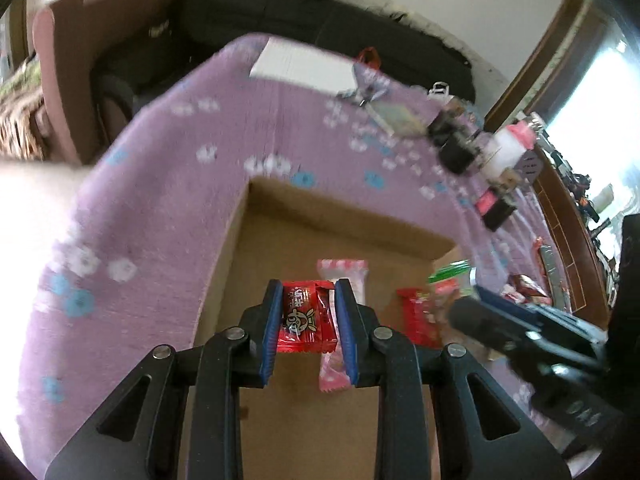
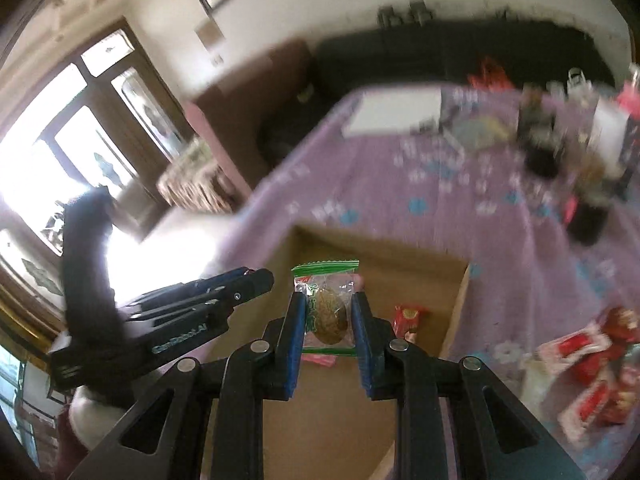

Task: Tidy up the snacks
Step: 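Carry both snacks over the tray and release them from both grippers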

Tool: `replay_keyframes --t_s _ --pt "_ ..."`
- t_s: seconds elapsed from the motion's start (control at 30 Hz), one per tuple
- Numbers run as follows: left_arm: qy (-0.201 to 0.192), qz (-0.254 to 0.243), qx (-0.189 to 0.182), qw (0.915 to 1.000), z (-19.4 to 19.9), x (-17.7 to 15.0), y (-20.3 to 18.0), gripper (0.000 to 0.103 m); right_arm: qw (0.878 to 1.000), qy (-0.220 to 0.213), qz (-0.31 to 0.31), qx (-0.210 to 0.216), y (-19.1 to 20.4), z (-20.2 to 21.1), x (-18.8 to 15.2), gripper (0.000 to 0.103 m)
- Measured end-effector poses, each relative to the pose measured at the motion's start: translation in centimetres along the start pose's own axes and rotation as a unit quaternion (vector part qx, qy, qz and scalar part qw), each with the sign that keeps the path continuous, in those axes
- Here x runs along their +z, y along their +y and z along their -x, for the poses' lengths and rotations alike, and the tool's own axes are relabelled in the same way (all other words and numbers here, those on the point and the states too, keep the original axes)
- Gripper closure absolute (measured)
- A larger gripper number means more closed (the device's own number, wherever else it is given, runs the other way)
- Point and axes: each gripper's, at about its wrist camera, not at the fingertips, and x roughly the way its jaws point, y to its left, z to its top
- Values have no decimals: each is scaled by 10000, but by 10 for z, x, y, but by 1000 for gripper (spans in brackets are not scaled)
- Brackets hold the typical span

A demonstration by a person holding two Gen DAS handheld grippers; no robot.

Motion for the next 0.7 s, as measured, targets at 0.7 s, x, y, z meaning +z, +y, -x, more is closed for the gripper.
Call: replay_keyframes --t_s 0.7 --pt "-233 409 110 9988 3 -29 14 51 9979 -457 -454 -14 -50 31 -19 69"
